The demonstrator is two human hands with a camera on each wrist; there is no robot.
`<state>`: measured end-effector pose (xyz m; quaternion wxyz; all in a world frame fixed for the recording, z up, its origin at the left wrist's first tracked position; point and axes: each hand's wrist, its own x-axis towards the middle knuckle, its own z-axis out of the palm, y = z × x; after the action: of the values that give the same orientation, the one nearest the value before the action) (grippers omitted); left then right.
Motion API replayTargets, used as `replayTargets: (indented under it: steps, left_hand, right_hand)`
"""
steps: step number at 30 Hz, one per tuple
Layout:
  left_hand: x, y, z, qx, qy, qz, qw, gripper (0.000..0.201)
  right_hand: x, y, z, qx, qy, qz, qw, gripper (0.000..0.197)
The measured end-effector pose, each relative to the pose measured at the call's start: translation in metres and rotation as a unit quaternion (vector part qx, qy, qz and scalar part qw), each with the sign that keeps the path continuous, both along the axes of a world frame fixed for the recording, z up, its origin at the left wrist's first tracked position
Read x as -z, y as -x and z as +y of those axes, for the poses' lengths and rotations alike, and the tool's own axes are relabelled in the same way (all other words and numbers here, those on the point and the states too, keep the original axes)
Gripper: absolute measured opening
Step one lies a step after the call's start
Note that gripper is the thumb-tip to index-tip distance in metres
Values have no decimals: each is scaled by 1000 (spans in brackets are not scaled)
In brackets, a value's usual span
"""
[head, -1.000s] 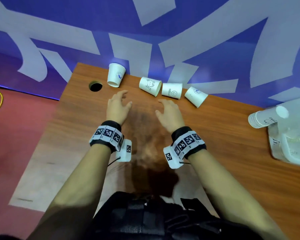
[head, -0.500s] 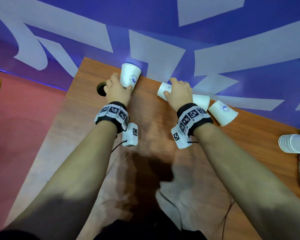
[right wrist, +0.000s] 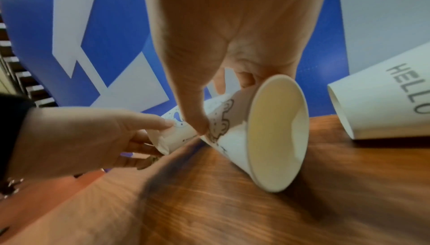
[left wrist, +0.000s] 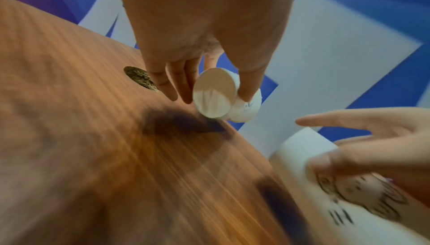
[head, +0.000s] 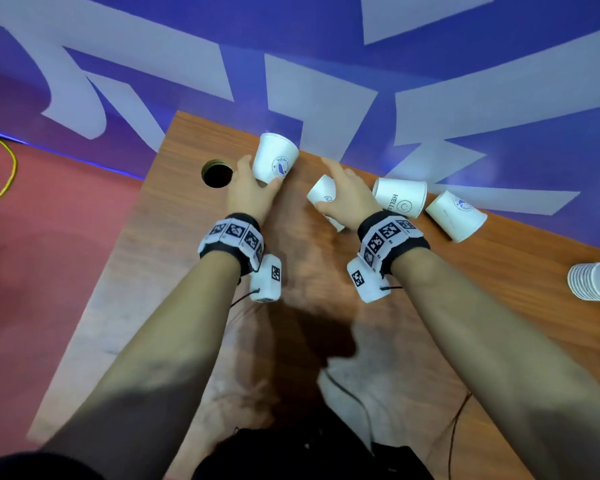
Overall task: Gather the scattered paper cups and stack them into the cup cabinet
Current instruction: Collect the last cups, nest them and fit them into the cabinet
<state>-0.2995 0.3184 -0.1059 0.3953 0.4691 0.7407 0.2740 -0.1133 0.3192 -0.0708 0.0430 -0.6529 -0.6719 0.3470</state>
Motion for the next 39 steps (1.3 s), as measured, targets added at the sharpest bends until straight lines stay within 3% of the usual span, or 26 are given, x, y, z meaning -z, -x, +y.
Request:
replayTargets:
  steps: [5,8,13,17,21,25,30,37,39]
  left_hand:
    - [-27,-11,-56,-59,-76,-94,991,53]
    - [-47,-18,-90,-67,-101,-123,985,58]
    - [-80,-40,-134,-38,-120,-135,983,63]
    - [-98,-70,-162,10,-138,-145,980,60]
    - [-109,-111,-184,66,-149,-167,972,58]
    - [-119,-162,-204,119,-149,-173,966,50]
    - [-131,-220,-223,145,-153,-178,961,49]
    - [-141,-316,-249,156,-144,-195,958,47]
    - [-142,-342,-255,160,-143,-188,959,50]
  right_hand:
    - [-27,-6,-40,152,-43,132,979,75]
    - [-48,-16,-80,245,-67,233,939,60]
    - [-77,-44,-146,347,-129,312,875,37]
    - [-102,-80,-193,407,-178,348,826,31]
    - [-120,-128,-240,452,-214,344,795,33]
    - [-128,-185,-279,494,-243,337,763,51]
    - [-132,-242,-310,515,-245,329,753,60]
    - [-133,-331,-337,485,-222,309,787,47]
    - [-133,-359,-344,490,-219,304,787,51]
